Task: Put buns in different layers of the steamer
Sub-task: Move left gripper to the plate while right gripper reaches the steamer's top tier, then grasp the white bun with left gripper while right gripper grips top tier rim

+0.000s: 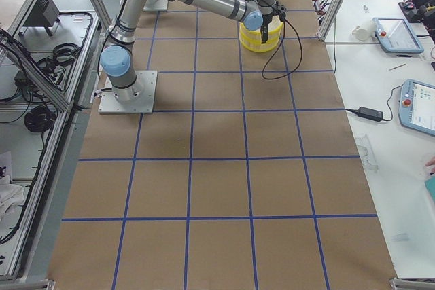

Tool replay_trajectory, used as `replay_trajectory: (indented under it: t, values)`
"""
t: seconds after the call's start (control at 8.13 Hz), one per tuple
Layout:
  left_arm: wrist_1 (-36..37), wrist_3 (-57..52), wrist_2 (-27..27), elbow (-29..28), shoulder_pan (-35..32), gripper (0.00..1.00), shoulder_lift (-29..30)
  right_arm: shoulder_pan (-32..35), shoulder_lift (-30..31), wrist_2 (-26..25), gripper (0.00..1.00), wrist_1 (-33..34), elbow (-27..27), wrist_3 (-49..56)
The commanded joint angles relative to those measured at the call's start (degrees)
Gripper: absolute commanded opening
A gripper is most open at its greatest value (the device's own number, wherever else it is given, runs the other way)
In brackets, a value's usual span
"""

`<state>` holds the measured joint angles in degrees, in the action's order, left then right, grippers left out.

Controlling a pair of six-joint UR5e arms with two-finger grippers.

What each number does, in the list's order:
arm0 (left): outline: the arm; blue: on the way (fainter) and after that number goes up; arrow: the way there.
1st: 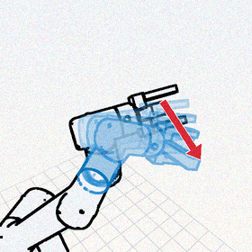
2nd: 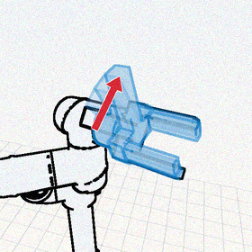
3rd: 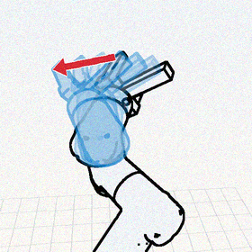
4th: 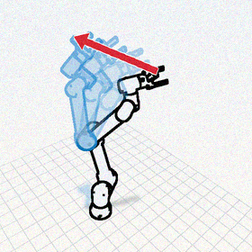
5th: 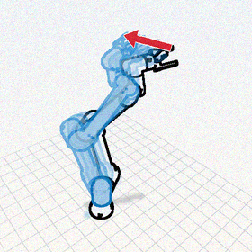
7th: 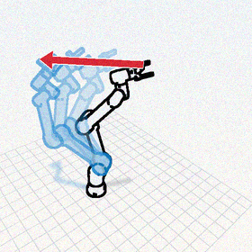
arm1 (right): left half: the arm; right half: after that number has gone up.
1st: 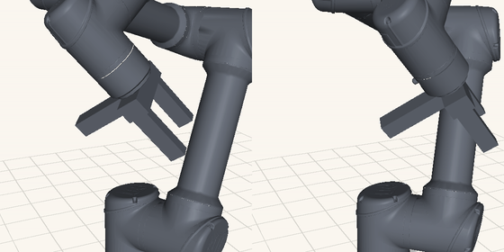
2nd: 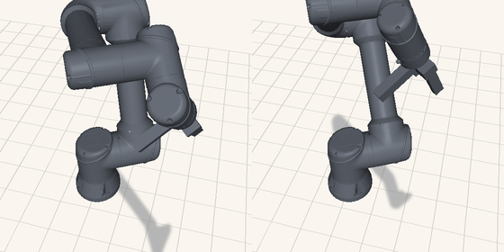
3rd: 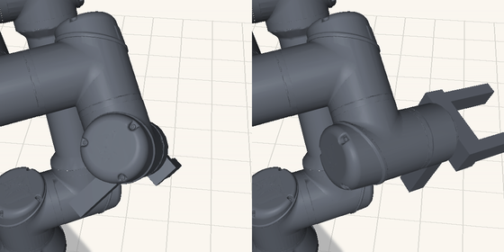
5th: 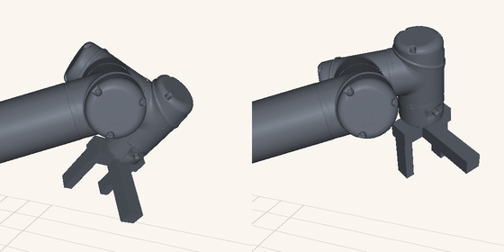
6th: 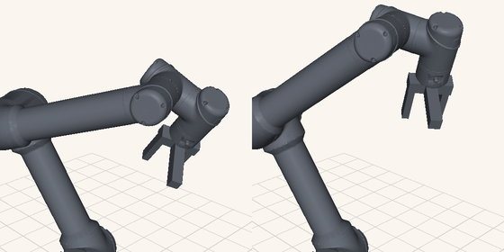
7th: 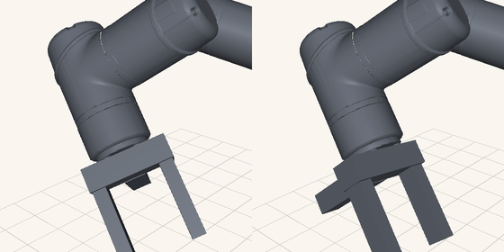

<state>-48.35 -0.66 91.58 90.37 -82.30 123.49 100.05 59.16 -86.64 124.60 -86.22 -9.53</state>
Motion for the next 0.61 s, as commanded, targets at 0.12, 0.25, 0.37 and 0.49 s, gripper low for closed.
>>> replay_trajectory:
  t: [0.12,0.25,0.37,0.49]
  values:
    - [0.7,0.8,-2.4,-0.3,0.0,0.93,2.1,0.0,0.3,-0.7,0.15,-1.4,0.0,1.0]
    - [0.7,0.8,-2.5,-0.3,0.0,0.93,2.4,0.0,0.4,-0.8,0.07,-1.7,0.0,1.3]
    - [0.8,0.6,-2.3,-0.2,0.0,0.72,2.8,0.0,0.6,-0.9,0.04,-2.8,0.3,1.3]
    - [0.7,0.1,-1.8,-0.2,0.0,0.35,2.9,0.0,1.4,-0.8,0.04,-3.3,0.6,1.3]
